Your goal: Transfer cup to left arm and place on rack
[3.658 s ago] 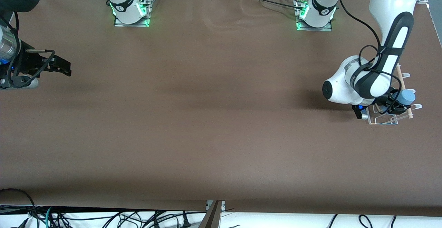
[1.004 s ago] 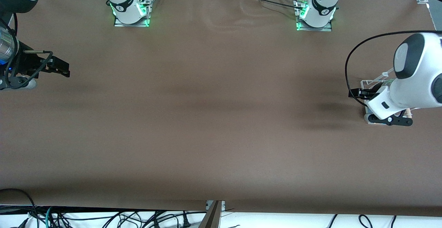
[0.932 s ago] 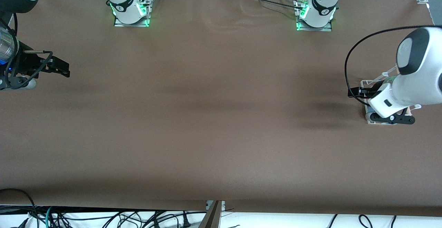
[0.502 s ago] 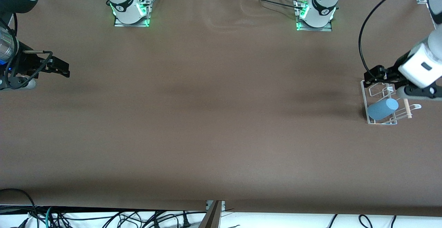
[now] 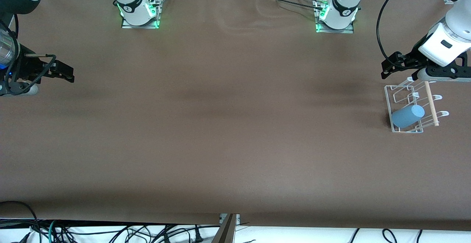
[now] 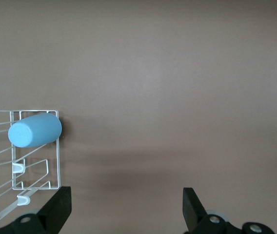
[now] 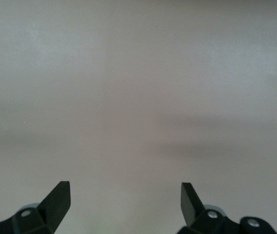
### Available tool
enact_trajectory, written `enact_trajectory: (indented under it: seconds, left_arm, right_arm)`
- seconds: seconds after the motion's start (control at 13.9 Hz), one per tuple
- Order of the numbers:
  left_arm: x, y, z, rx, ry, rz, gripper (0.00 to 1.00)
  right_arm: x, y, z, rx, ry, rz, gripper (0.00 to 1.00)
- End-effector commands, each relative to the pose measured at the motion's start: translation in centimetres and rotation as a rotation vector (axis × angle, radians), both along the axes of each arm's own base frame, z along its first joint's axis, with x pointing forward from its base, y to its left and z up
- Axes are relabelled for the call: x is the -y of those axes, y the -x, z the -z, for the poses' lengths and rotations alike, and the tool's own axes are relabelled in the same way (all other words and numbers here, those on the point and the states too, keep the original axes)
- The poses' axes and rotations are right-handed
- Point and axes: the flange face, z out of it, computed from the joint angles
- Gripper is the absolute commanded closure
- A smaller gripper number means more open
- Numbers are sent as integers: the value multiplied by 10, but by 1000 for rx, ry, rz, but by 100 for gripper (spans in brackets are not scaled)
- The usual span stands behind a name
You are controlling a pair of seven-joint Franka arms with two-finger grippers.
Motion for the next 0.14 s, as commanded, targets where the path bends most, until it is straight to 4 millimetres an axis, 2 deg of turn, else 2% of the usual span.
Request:
enact_trajectory:
  seconds: [0.0,0.07]
  left_arm:
    - [2,6,-1,-28,-1,2,0]
    - [3,7,-2,-31,-1,3,0]
  right_arm:
    - [1,-1,-3,7,-15,10,0]
    - [1,-1,-4,8,-15,10,0]
